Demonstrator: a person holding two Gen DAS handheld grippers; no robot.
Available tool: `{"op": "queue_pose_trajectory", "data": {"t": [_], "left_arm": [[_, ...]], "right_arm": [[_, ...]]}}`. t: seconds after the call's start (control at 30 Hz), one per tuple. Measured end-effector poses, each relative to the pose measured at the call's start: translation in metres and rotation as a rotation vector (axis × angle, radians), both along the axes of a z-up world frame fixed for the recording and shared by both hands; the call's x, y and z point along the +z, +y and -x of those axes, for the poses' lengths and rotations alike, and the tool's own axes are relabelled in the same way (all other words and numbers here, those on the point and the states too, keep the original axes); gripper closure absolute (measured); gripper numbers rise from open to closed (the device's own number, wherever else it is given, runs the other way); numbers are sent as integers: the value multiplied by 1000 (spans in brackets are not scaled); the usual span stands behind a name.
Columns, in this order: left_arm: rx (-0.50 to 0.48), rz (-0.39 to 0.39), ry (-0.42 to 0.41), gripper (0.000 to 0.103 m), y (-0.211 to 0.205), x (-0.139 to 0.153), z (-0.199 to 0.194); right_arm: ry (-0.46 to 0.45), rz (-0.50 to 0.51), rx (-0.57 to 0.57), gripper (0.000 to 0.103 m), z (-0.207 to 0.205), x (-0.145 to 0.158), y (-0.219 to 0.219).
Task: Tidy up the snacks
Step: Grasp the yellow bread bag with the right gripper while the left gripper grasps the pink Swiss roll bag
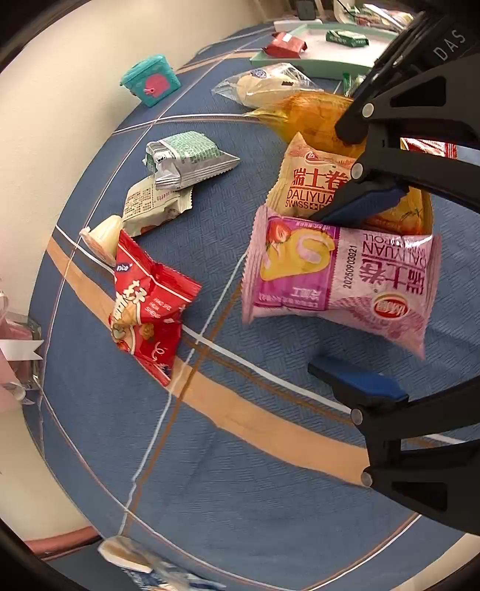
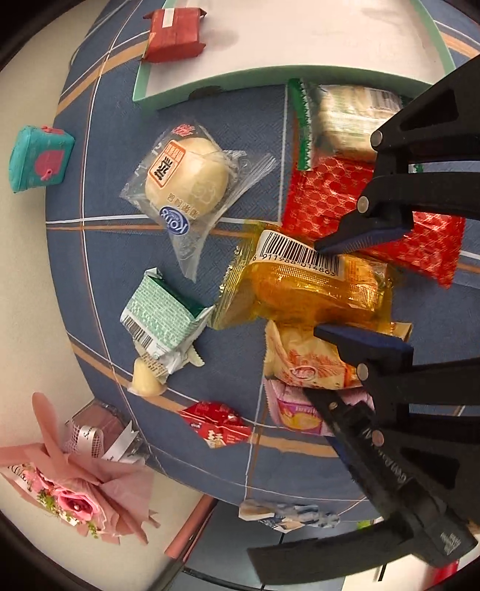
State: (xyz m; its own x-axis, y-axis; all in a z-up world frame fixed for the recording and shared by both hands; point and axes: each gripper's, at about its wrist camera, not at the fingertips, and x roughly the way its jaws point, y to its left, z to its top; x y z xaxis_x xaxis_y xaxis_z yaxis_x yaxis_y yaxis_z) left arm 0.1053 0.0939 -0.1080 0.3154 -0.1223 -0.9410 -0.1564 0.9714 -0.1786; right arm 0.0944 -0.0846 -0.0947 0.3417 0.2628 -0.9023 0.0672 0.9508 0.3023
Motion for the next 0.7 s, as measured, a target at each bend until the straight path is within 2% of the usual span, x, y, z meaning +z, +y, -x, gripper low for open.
{"op": "queue_pose_trajectory", "data": {"t": [0.2, 0.7], "left_arm": [[-5, -22, -9, 32, -3, -1, -3], [-7, -60, -14, 34, -18, -4, -8]], "right_arm": [[0, 12, 5, 55, -8, -3, 4], [22, -24, -9, 50, -13, -15, 0]]}}
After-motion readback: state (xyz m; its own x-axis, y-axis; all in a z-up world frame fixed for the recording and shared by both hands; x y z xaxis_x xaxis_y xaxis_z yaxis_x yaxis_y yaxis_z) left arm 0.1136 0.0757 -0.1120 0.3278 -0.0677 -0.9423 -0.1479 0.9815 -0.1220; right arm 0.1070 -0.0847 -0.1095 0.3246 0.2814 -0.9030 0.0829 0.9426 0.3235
